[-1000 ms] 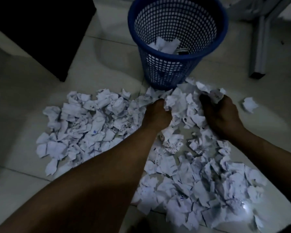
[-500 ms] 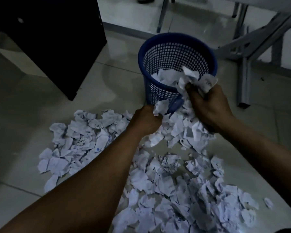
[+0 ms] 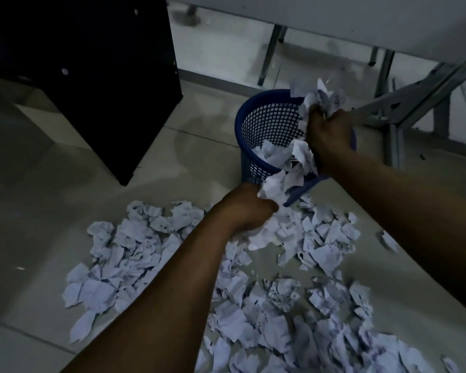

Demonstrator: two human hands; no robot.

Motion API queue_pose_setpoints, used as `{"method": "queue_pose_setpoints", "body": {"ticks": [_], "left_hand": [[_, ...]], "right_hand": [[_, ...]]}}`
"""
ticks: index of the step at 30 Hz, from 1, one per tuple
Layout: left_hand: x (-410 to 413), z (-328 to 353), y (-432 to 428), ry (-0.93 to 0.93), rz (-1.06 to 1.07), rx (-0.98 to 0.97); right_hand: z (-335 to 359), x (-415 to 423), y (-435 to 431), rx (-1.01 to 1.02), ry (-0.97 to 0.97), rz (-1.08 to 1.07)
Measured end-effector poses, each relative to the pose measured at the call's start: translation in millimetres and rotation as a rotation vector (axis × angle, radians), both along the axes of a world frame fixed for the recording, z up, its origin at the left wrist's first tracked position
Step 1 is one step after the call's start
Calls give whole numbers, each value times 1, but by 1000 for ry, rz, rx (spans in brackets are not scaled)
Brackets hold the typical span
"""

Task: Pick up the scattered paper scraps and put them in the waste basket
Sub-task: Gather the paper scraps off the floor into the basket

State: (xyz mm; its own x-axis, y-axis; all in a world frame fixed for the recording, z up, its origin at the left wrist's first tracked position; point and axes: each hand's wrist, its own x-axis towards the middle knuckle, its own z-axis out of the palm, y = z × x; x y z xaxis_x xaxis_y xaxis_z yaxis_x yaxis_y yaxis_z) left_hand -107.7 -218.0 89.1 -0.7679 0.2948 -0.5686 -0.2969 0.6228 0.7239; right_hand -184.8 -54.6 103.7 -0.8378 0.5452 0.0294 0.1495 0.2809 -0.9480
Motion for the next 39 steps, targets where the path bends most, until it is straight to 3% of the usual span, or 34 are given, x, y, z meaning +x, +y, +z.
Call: {"method": "queue_pose_setpoints", "body": {"ticks": [4,12,21,27,32,39], "left_hand": [[-5,13,0,-18,33,47],[-16,22,-3,-41,66,79],[-25,28,-4,-44,101,112],[-33,34,-6,-20,156,189],[-43,37,-11,21,260,221],[-47,33,-5,165,511,323]], "right_hand": [[-10,-10,-2,46,38,-10],[-25,-12,11,199,-165,218],[-14,-7,19,255,-162,202],[-6,16,15,484,-53,206],[-20,54,17,758,-158,252],[-33,84,20,870,-157,410]]}}
